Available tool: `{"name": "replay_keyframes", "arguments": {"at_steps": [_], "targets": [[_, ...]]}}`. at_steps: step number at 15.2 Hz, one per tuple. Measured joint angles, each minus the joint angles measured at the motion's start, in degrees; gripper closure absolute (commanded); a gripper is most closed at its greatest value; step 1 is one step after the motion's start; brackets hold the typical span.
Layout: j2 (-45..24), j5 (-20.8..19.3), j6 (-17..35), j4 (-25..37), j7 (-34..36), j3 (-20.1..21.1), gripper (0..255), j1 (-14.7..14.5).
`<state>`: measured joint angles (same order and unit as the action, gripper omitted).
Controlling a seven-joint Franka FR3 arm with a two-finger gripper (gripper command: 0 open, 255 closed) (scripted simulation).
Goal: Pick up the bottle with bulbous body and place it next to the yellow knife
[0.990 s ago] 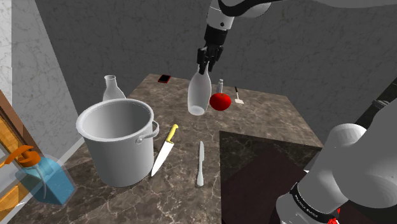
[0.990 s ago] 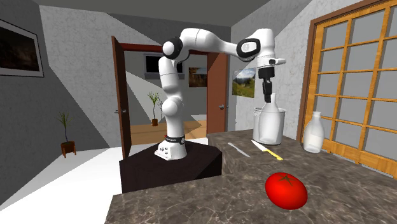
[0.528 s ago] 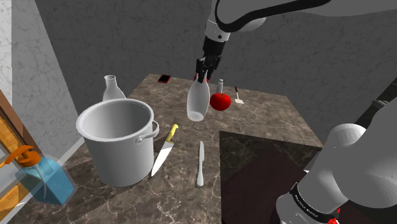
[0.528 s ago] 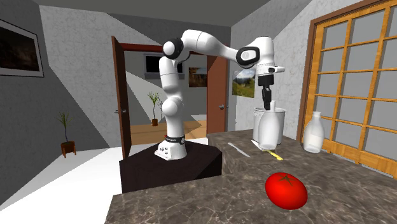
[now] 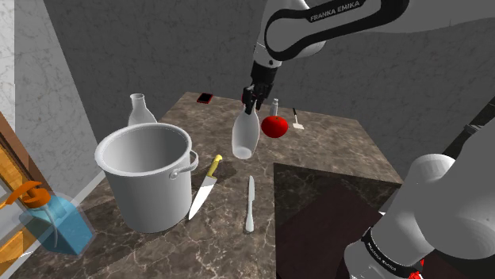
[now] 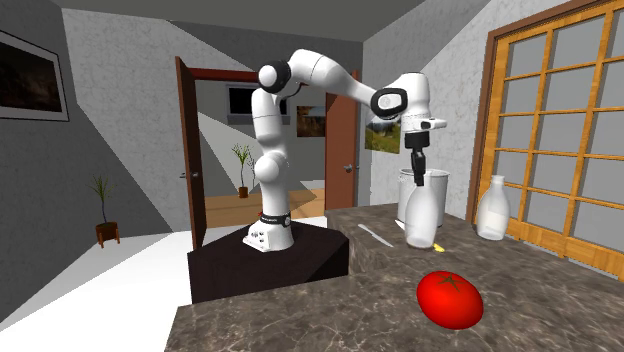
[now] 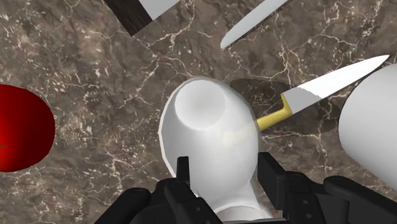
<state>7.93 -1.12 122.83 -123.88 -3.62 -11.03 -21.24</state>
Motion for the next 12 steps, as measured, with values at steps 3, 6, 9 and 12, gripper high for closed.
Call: {"name": "replay_keyframes", "arguments": {"at_steps": [3, 6, 9, 12], "targets": [[-0.8, 0.1, 2.2, -1.4, 0.0, 0.0, 255, 0.0], [-1.4, 0.3, 4.4, -3.1, -0.2, -0.1, 255, 0.0], [-1.7, 0.3, 4.9, -3.3, -0.2, -0.1, 255, 0.0], [-1.7, 0.3, 5.0, -3.3, -0.2, -0.1, 255, 0.0]]}}
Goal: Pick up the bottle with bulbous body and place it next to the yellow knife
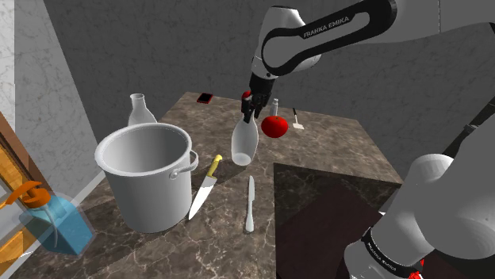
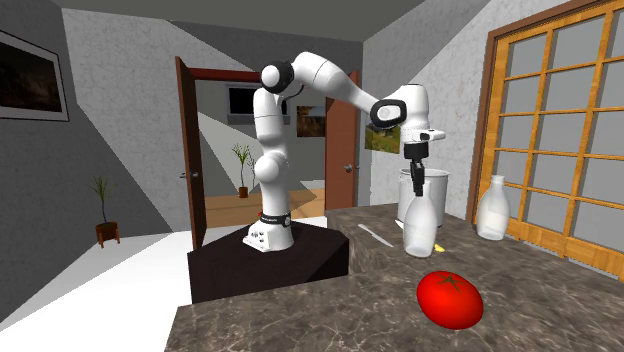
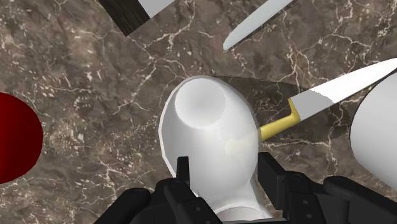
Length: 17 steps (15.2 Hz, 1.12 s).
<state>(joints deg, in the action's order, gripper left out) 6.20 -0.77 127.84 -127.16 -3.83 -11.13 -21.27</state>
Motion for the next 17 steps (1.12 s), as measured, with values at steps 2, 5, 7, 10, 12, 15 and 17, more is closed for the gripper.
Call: {"name": "replay_keyframes", "arguments": {"at_steps": [2, 5, 7, 10, 12, 15, 17], "targets": [[0.0, 0.0, 0.0, 0.0, 0.0, 0.0, 0, 0.0], [0.0, 0.0, 0.0, 0.0, 0.0, 0.0, 0, 0.0], [0.0, 0.0, 0.0, 0.0, 0.0, 0.0, 0, 0.0], [1.6, -0.3, -3.8, 2.4, 0.1, 0.1, 0, 0.1], [3.1, -0.6, -6.3, 3.5, 0.5, 0.2, 0, 0.0], [3.3, -0.7, -7.0, 3.8, 0.5, 0.2, 0, 0.0], [3.4, -0.7, -7.1, 3.8, 0.5, 0.3, 0, 0.0]]}}
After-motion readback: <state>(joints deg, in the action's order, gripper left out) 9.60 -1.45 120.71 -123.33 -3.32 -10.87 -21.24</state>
